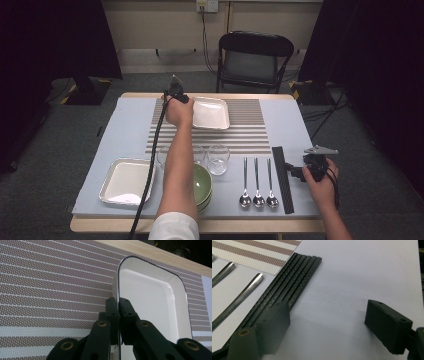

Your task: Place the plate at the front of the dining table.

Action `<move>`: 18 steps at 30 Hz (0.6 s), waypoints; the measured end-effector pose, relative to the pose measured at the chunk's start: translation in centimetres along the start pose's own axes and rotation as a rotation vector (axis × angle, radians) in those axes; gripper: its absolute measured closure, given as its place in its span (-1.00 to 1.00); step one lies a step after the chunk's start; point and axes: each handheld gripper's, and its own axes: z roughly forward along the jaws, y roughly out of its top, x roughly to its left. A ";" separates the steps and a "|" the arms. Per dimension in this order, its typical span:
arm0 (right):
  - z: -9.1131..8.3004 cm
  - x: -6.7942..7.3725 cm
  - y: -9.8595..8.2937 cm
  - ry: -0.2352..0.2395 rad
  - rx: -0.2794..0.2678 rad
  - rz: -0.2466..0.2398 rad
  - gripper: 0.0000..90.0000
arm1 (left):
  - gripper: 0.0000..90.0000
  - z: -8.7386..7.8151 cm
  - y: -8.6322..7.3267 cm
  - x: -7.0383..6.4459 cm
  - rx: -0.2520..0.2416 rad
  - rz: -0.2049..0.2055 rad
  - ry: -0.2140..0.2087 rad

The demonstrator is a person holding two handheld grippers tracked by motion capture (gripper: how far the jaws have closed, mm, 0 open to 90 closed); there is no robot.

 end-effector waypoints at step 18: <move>0.0 0.0 0.0 0.000 0.001 0.000 -0.57 | 0.93 0.6 -0.2 -0.1 0.009 0.002 0.002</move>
